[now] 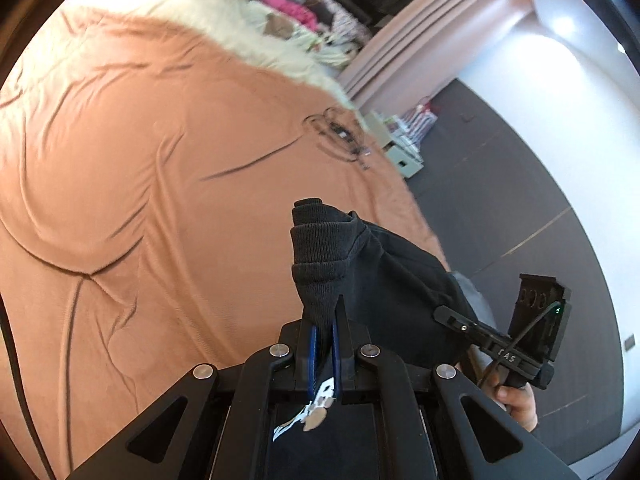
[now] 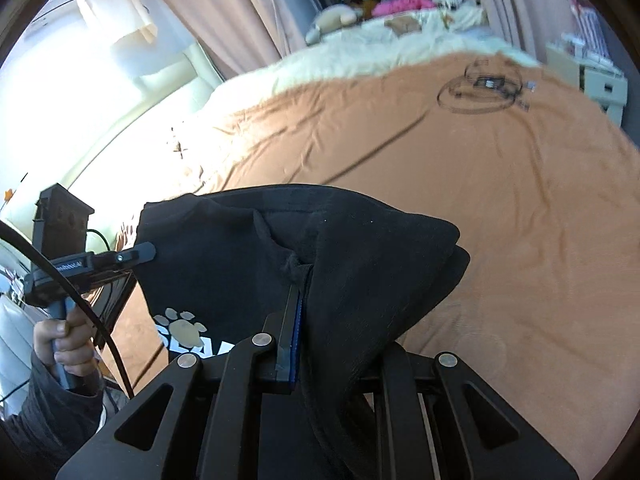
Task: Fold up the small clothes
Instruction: 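Lift the folded shirt with both grippers and carry it toward the grey cloth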
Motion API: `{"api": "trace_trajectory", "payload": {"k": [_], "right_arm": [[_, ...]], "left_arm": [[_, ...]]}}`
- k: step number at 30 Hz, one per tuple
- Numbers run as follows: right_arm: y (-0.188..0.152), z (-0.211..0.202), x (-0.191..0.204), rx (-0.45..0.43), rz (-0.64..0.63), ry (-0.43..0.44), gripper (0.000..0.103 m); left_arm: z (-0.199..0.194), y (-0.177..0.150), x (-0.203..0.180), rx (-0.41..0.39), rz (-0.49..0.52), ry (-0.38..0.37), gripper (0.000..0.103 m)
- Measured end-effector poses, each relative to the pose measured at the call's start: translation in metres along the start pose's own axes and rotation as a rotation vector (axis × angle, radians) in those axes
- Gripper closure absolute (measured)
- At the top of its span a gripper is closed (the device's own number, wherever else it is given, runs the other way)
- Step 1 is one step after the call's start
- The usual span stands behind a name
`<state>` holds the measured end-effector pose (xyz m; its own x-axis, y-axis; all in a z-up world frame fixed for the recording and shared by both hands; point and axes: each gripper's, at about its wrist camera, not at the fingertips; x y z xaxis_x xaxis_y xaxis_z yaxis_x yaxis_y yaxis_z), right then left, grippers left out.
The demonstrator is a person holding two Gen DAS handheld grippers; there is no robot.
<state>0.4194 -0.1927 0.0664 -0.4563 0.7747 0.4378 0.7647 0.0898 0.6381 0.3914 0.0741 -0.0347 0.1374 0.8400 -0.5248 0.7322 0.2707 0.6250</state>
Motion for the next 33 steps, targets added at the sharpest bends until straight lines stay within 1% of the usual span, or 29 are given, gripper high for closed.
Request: {"api": "trace_trajectory", "payload": {"k": [3,10,15,17,18,24,29,31,32,33], "right_arm": [[-0.020,-0.040,0.011,-0.046,-0.024,-0.009,0.093],[-0.046,-0.125,0.025,-0.144,-0.046,-0.049,0.093],[-0.064,-0.195,0.034,-0.228,-0.066,-0.089,0.093],[-0.069,-0.225,0.033,-0.266,-0.073,-0.107,0.093],[-0.073,-0.244,0.032,-0.292,-0.074,-0.118,0.093],[-0.101,-0.327,0.013,-0.390,-0.055,-0.176,0.093],[-0.127,-0.379,-0.013,-0.445,-0.041,-0.242,0.093],[-0.131,-0.384,-0.014,-0.451,-0.046,-0.279,0.094],[-0.137,-0.396,-0.020,-0.458,-0.038,-0.293,0.094],[-0.144,-0.397,-0.015,-0.463,-0.035,-0.298,0.094]], "left_arm": [[-0.017,-0.002,-0.025,-0.028,0.035,-0.016,0.097],[-0.054,-0.010,-0.097,-0.090,0.123,-0.071,0.097],[-0.066,-0.011,-0.148,-0.105,0.168,-0.100,0.097],[-0.067,-0.009,-0.175,-0.109,0.197,-0.114,0.097],[-0.067,-0.008,-0.186,-0.111,0.209,-0.122,0.097],[-0.054,-0.001,-0.259,-0.102,0.283,-0.189,0.097],[-0.029,-0.001,-0.312,-0.070,0.344,-0.246,0.097],[-0.015,-0.002,-0.335,-0.049,0.375,-0.273,0.097],[-0.009,-0.003,-0.344,-0.040,0.388,-0.284,0.097],[-0.001,-0.004,-0.355,-0.030,0.403,-0.297,0.097]]}}
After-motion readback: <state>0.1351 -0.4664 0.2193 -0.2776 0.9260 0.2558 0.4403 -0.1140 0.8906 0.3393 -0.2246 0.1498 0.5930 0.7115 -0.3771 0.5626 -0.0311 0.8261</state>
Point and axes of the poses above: each gripper's, at about its wrist camera, not at the fingertips, and z roughly the way its jaws point, x to its left, y to its top, and after that the axes turned 8 degrees about z, right-handed
